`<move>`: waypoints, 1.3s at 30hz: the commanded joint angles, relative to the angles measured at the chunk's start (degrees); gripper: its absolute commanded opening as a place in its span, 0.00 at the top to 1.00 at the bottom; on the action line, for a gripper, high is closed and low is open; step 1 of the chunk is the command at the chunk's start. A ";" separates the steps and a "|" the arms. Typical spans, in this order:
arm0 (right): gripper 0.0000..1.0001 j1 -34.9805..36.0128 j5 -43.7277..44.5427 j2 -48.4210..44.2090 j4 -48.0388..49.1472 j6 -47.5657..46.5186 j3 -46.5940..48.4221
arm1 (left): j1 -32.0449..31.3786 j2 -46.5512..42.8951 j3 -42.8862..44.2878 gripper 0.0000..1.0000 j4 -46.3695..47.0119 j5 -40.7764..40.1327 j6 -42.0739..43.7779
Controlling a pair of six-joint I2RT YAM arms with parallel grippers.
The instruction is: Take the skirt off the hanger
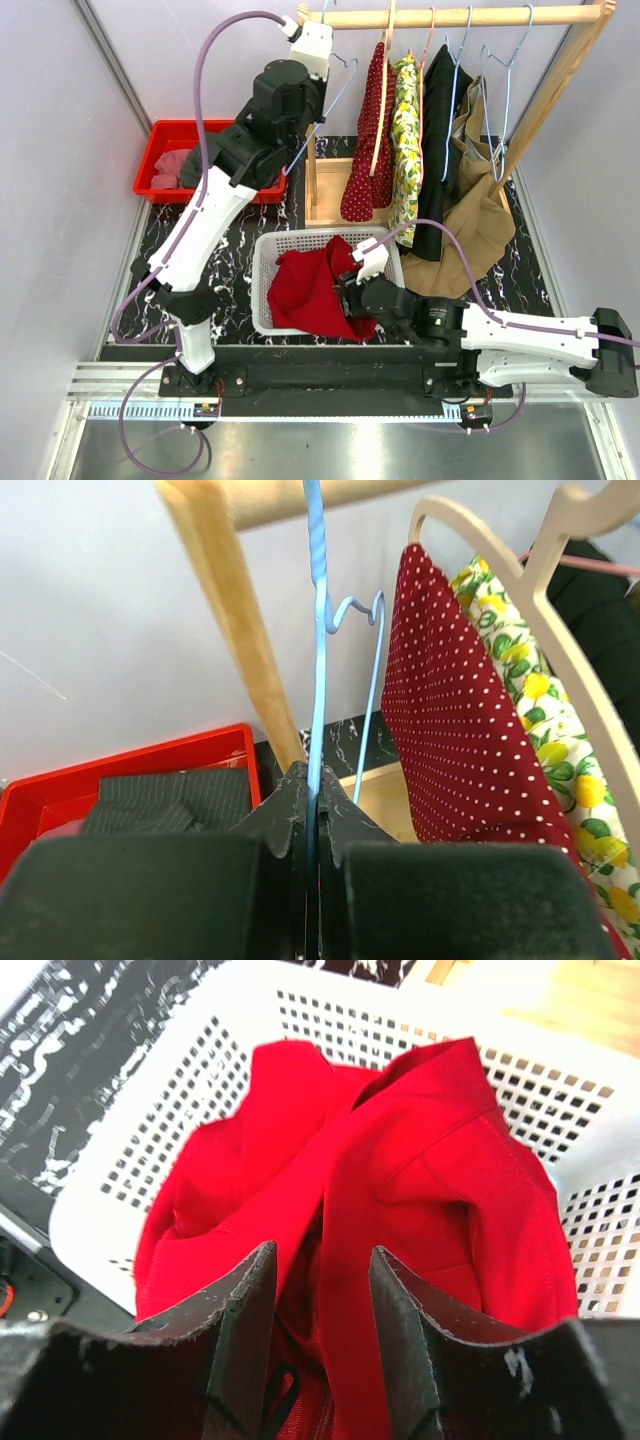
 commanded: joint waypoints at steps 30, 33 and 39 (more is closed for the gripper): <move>0.45 0.34 -4.98 -6.99 -3.32 -2.90 2.83 | 0.73 -7.18 -8.38 0.22 0.62 -0.21 1.01; 0.48 0.34 -12.35 -7.43 -3.41 -3.44 3.45 | 0.47 -9.90 -9.09 0.14 0.61 0.84 1.37; 0.59 0.25 -30.48 -7.61 -0.69 0.68 3.62 | 0.38 -14.74 -6.81 0.12 1.84 2.69 2.07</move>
